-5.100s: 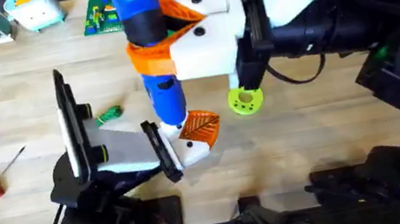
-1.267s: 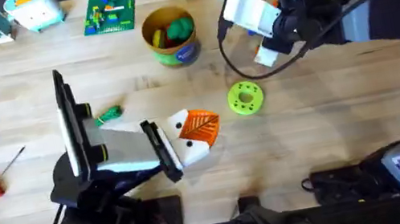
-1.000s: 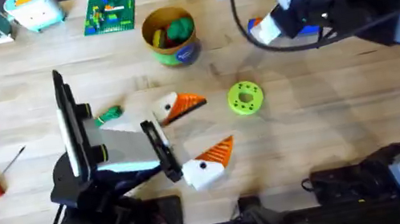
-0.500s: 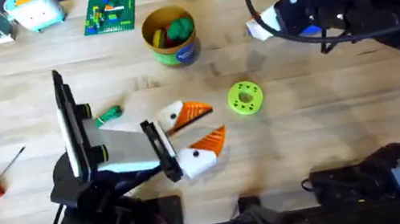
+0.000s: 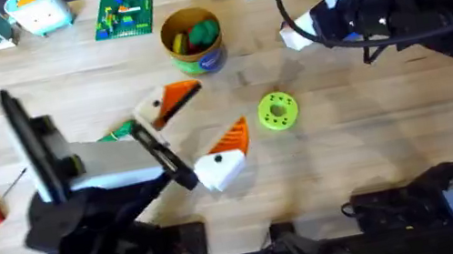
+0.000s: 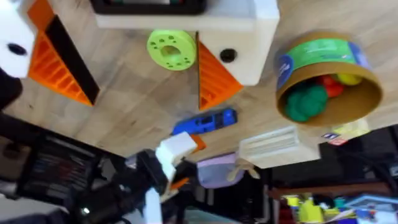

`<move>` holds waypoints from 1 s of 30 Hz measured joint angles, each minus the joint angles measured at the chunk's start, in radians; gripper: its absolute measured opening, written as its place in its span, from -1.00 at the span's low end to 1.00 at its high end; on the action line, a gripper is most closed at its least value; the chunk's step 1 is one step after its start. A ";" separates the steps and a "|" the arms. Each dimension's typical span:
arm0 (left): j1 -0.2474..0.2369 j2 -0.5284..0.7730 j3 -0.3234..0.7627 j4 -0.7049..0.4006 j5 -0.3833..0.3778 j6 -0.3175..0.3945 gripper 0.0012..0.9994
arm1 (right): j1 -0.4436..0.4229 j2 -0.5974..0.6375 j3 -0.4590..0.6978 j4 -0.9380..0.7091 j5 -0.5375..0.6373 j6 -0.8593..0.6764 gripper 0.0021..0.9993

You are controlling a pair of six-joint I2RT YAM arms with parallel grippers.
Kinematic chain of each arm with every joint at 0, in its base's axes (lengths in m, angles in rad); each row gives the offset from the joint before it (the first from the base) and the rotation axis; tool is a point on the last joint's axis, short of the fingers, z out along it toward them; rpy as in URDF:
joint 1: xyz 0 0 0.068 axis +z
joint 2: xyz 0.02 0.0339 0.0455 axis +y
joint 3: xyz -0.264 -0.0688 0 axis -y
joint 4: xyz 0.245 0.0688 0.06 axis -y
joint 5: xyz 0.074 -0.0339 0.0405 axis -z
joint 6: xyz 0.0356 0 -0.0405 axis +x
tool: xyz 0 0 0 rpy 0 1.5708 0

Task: Pick up the gripper from the table and insert it into the empty holder that is missing its gripper. Then pick up a screw, insert it into the mounting hole, and use the screwdriver to tighten it. Finally, clean up the table by picking up the vegetable and placing it into the bucket.

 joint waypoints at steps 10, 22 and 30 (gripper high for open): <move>0.000 0.240 0.557 -0.646 -0.364 -0.071 0.98 | 0.000 0.007 0.000 -0.004 0.000 0.002 0.99; 0.000 0.758 0.991 -1.135 -0.717 -0.080 0.99 | 0.000 0.007 0.000 -0.004 0.000 0.002 0.99; 0.003 0.910 0.994 -1.245 -0.915 0.105 0.98 | 0.000 0.007 0.000 -0.023 0.000 0.002 0.99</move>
